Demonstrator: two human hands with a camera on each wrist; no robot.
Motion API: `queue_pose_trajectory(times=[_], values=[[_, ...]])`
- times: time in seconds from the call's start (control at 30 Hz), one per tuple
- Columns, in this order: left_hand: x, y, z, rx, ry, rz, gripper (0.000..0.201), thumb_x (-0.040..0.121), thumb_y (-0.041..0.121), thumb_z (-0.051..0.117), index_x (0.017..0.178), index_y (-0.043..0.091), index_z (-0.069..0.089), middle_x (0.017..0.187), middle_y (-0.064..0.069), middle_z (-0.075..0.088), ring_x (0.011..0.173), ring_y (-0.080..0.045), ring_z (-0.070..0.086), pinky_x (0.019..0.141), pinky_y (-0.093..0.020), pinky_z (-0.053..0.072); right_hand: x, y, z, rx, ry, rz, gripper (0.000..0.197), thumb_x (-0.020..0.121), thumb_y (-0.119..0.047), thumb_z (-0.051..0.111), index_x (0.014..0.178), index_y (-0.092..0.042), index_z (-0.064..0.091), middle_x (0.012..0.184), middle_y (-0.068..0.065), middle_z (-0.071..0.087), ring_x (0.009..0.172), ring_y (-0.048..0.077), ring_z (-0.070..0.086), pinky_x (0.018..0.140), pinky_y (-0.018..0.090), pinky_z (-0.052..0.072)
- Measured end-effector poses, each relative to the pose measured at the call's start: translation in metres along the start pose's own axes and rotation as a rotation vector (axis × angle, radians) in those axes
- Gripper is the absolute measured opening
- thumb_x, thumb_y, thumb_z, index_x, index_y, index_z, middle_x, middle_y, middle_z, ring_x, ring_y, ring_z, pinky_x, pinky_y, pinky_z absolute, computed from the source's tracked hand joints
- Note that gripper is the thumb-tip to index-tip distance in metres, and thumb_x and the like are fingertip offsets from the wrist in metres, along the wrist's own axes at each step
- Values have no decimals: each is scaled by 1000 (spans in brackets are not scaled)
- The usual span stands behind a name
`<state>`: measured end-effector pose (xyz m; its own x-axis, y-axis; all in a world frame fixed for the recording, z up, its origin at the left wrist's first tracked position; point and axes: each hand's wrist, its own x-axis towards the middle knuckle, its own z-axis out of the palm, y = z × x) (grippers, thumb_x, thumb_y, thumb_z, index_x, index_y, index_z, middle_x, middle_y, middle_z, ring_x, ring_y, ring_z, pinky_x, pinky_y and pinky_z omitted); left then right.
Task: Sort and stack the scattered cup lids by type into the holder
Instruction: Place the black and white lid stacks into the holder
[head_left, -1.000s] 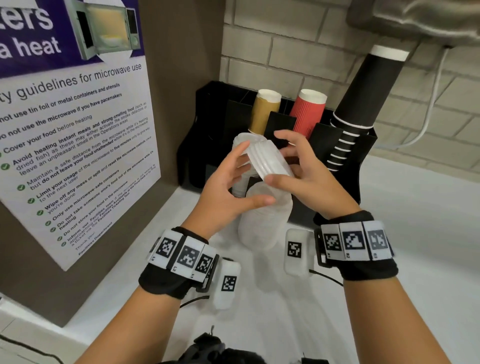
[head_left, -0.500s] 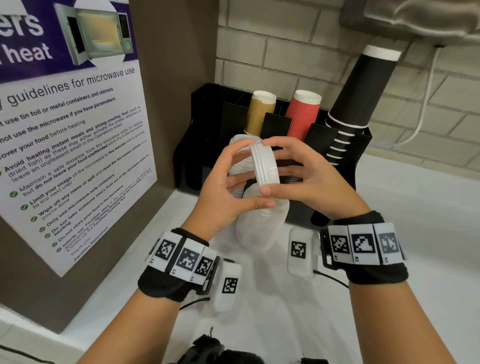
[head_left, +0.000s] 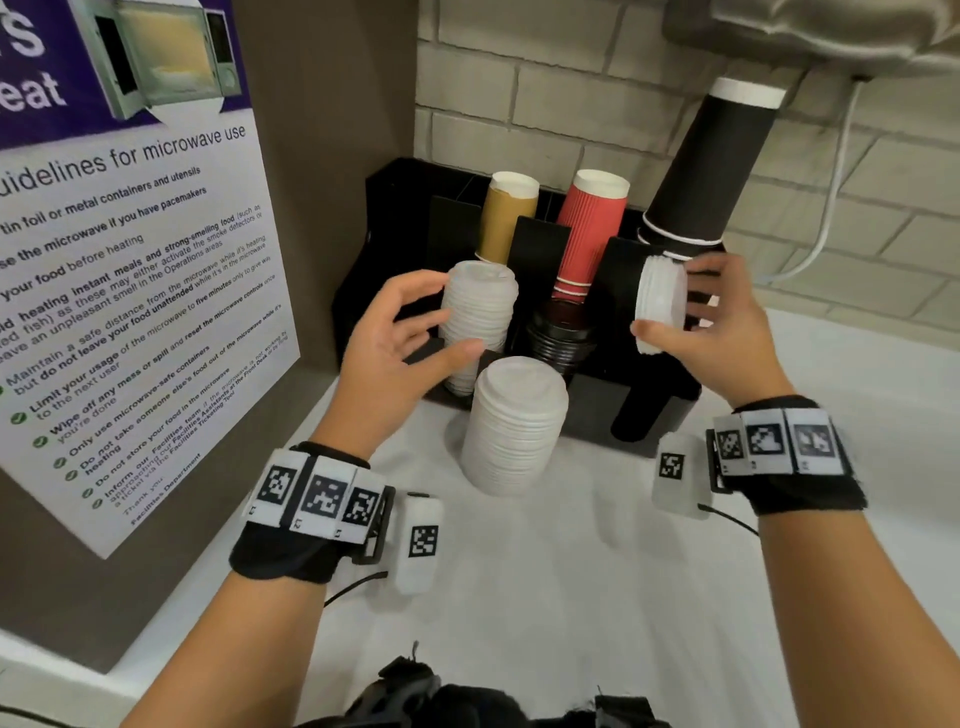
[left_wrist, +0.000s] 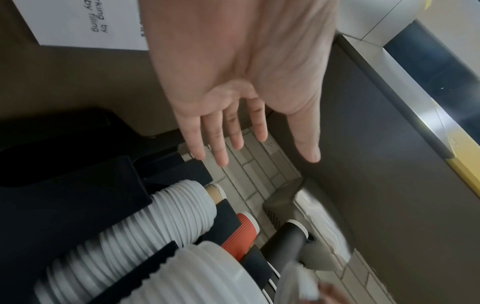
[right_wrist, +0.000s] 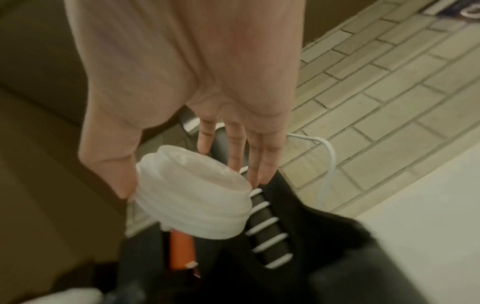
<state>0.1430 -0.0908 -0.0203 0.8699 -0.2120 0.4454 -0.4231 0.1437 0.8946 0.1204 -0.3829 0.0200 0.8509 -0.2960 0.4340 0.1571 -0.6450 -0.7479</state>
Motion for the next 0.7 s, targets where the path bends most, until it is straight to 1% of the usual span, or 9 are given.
queue_pose_trajectory(times=[0.07,0.13,0.2,0.27,0.33,0.43,0.53,0.6,0.7], values=[[2,-1,-2,13,23,-3,47,70,30,76,112,37,55,116,31,59,114,-5,61,100,-26,47,4,18,1,-196,-18,29,70,64,-22,85,118,-18,41,120,3,54,107,26,54,79,35,47],[3,-1,-3,31,28,1,44,72,32,74,111,36,56,112,35,60,113,-3,61,102,-31,46,6,30,5,-388,-103,26,71,63,-20,84,119,-14,41,118,8,52,105,31,52,77,37,42],[3,-1,-3,40,32,-8,42,72,31,73,111,35,57,111,34,61,112,-3,61,102,-33,47,8,36,9,-578,-229,22,71,62,-20,83,119,-14,41,119,11,50,104,34,51,80,39,40],[3,-2,-2,47,37,-16,42,71,30,73,110,34,58,114,26,61,112,-5,61,103,-33,47,10,38,14,-756,-362,23,71,63,-22,81,120,-14,41,121,10,48,105,34,51,86,42,37],[2,-2,-1,58,33,-21,41,71,31,73,110,33,58,121,16,60,113,-7,61,102,-32,48,12,38,20,-917,-473,4,71,62,-27,81,120,-15,42,120,7,49,103,31,53,84,40,32],[0,-2,-1,70,26,-26,41,72,33,73,110,31,58,127,5,58,112,-7,61,100,-28,49,11,43,30,-1111,-537,-79,70,60,-35,79,117,-16,44,111,2,52,95,26,56,81,38,28],[-1,-2,-1,79,29,-32,41,72,33,72,110,31,58,128,3,57,112,-7,61,99,-26,49,5,50,39,-1243,-593,-121,69,62,-45,74,119,-16,47,109,0,51,95,21,56,87,38,30],[-1,-1,-1,84,32,-33,40,72,33,72,110,31,58,127,4,57,111,-6,61,99,-25,49,2,52,42,-1338,-681,-110,62,68,-48,69,120,-18,52,113,-2,52,97,19,55,93,41,29],[-1,-1,-2,87,40,-36,40,72,34,72,109,31,59,126,4,58,111,-7,61,99,-27,49,0,45,41,-1405,-785,-90,37,71,-45,67,99,-21,62,105,-4,53,96,17,51,97,42,27]])
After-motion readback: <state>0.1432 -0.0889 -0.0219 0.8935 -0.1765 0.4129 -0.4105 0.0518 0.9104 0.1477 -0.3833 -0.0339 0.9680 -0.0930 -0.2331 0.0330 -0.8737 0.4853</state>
